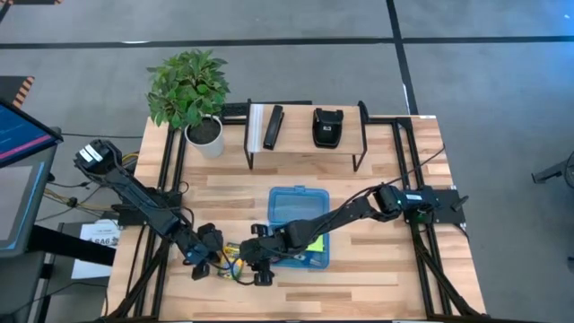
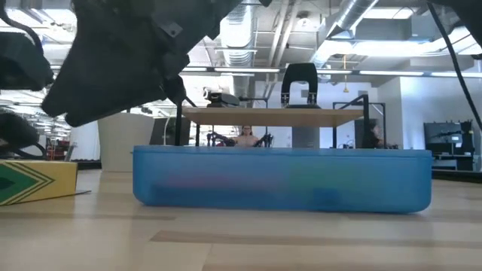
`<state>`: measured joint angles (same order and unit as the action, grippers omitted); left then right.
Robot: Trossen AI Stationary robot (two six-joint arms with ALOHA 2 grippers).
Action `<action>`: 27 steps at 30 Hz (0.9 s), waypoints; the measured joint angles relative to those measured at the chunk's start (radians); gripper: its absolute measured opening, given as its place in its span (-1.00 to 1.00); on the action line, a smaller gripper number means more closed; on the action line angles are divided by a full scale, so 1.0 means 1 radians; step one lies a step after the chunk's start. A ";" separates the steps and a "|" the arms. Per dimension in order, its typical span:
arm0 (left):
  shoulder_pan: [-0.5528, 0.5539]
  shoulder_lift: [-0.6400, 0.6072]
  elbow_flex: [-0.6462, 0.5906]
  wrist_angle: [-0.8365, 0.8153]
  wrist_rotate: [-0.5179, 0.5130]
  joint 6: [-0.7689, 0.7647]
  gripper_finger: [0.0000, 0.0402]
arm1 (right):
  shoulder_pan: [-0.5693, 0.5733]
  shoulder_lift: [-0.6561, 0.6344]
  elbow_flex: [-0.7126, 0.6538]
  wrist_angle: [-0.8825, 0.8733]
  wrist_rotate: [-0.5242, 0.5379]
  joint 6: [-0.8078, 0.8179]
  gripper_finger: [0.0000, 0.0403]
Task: Pack school essentials
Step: Put the box of crayons into the supply box
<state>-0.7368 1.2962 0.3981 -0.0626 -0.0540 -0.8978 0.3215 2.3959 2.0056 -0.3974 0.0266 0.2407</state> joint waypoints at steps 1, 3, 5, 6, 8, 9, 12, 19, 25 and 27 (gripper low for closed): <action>0.000 0.021 0.000 0.026 0.019 0.009 -1.00 | 0.002 0.000 0.000 0.000 0.000 0.007 -0.32; 0.000 0.058 0.000 0.064 0.042 0.024 -1.00 | 0.007 0.000 0.000 -0.001 0.000 0.021 -0.36; 0.000 0.093 0.003 0.106 0.074 0.028 -1.00 | 0.012 0.000 0.000 0.007 0.000 0.022 -0.40; -0.001 0.107 0.004 0.117 0.077 0.029 -1.00 | 0.014 0.000 0.000 0.010 0.000 0.023 -0.41; 0.000 0.129 0.004 0.132 0.091 0.032 -1.00 | 0.016 0.000 0.000 0.014 0.000 0.025 -0.44; 0.001 0.134 0.003 0.140 0.096 0.037 -1.00 | 0.017 0.000 0.000 0.014 0.000 0.030 -0.45; 0.000 0.138 0.003 0.151 0.098 0.048 -1.00 | 0.018 0.000 0.000 0.009 0.001 0.043 -0.49; 0.004 0.138 0.002 0.155 0.100 0.060 -1.00 | 0.024 0.032 0.005 0.090 0.014 0.051 -0.55; 0.013 0.139 0.000 0.168 0.102 0.073 -1.00 | 0.039 0.068 0.000 0.044 0.020 0.078 -0.64; 0.014 0.139 0.001 0.173 0.103 0.075 -1.00 | 0.035 0.068 0.001 0.056 0.026 0.084 -0.66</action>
<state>-0.7231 1.4349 0.3988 0.1105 0.0486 -0.8230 0.3563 2.4638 2.0064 -0.3418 0.0527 0.3248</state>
